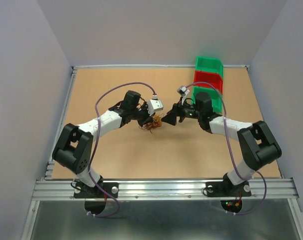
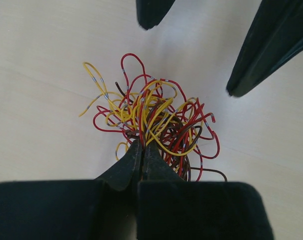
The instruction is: Untangle the cables
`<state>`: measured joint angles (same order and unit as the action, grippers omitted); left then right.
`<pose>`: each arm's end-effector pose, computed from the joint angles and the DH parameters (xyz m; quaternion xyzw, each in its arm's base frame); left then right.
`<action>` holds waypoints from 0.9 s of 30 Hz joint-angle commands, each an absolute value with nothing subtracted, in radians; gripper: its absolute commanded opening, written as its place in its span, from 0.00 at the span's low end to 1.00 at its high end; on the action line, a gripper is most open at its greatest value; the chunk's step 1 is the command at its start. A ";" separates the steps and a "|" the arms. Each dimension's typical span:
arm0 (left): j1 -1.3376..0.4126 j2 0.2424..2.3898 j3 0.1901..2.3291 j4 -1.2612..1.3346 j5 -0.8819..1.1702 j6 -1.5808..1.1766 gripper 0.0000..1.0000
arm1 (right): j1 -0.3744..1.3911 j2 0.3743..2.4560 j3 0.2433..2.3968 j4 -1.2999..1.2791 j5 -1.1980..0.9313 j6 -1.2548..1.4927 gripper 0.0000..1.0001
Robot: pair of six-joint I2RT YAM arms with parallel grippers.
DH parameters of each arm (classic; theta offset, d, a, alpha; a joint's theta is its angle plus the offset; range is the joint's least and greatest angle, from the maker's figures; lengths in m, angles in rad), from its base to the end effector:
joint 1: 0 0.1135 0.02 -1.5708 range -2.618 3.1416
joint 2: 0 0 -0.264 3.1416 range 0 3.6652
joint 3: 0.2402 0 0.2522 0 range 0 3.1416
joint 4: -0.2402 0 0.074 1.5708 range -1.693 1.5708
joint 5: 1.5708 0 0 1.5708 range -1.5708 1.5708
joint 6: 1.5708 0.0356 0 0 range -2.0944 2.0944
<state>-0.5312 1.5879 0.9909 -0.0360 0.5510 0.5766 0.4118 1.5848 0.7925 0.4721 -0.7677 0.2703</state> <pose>0.2880 -0.1908 0.2277 0.5561 0.6654 -0.2327 0.4403 0.2952 0.1559 0.2138 -0.2718 0.7344 0.4677 0.4099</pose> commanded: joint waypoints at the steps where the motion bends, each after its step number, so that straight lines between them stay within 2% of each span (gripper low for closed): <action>1: -0.534 1.546 0.985 -0.029 0.586 0.586 0.00 | 0.457 1.652 0.899 0.525 -0.808 0.235 0.78; 8: -0.522 1.508 0.959 0.020 0.543 0.563 0.00 | 0.514 1.788 1.031 0.425 -0.772 0.213 0.75; 11: -0.505 1.476 0.942 0.049 0.541 0.548 0.00 | 0.528 1.839 1.097 0.335 -0.759 0.167 0.51; 12: -0.496 1.461 0.939 0.054 0.541 0.543 0.00 | 0.532 1.848 1.109 0.316 -0.755 0.158 0.40; 13: -0.482 1.451 0.936 0.060 0.541 0.535 0.00 | 0.532 1.853 1.120 0.310 -0.749 0.153 0.22; 16: -0.437 1.418 0.919 0.103 0.529 0.511 0.00 | 0.532 1.826 1.103 0.310 -0.701 0.150 0.00; 23: -0.353 1.397 0.914 0.156 0.529 0.453 0.00 | 0.532 1.700 1.002 0.345 -0.647 0.137 0.01; 24: -0.351 1.396 0.914 0.156 0.528 0.453 0.03 | 0.531 1.688 0.985 0.353 -0.635 0.137 0.01; 25: -0.350 1.394 0.914 0.158 0.526 0.454 0.10 | 0.532 1.668 0.977 0.359 -0.623 0.140 0.01; 26: -0.350 1.391 0.910 0.160 0.523 0.456 0.22 | 0.534 1.654 0.970 0.370 -0.595 0.143 0.00; 27: -0.350 1.384 0.907 0.163 0.522 0.454 0.48 | 0.532 1.645 0.953 0.377 -0.588 0.146 0.00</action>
